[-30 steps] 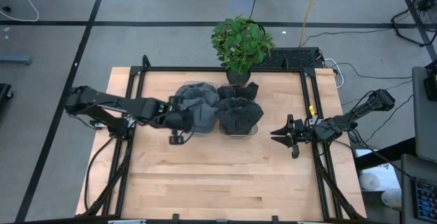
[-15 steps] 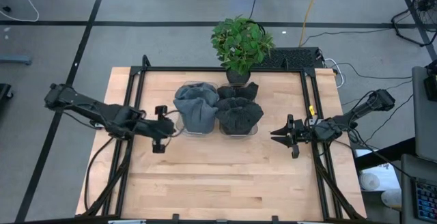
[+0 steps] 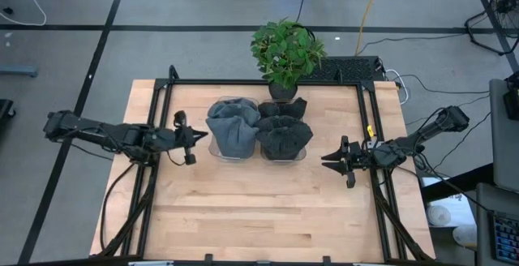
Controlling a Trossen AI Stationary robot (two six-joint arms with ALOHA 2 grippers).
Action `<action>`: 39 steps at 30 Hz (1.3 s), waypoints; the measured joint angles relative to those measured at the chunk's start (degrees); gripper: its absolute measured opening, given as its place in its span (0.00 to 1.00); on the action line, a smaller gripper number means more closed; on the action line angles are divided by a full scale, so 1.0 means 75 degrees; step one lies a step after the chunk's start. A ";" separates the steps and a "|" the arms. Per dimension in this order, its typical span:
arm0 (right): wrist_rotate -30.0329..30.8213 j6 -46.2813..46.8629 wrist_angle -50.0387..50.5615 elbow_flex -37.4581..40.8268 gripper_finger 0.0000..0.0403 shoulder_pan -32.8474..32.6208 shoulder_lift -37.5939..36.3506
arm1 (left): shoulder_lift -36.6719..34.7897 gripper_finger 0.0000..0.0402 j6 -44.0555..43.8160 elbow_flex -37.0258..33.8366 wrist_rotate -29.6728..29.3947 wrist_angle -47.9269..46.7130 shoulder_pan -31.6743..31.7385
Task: Pick & Place hat
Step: Return to Home Position
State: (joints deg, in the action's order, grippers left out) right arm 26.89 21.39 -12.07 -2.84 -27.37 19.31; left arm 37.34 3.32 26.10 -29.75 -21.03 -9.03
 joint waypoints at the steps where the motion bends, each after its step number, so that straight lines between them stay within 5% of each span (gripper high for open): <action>1: 0.0000 0.0000 -0.0001 0.0000 0.22 0.0000 -0.0003 | -0.0144 0.00 0.0253 -0.0183 0.0006 0.0308 0.0076; 16: 0.0000 0.0000 -0.0004 -0.0002 0.22 -0.0001 -0.0003 | -0.2079 0.00 0.1763 -0.2713 0.0786 0.3377 0.1187; 39: 0.0000 0.0000 -0.0004 0.0001 0.22 -0.0001 -0.0003 | -0.4889 0.00 0.1944 -0.3097 0.1557 0.2385 0.1946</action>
State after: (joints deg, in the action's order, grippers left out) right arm 26.89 21.39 -12.10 -2.83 -27.38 19.29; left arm 0.67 17.90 2.87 -18.07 -3.15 5.56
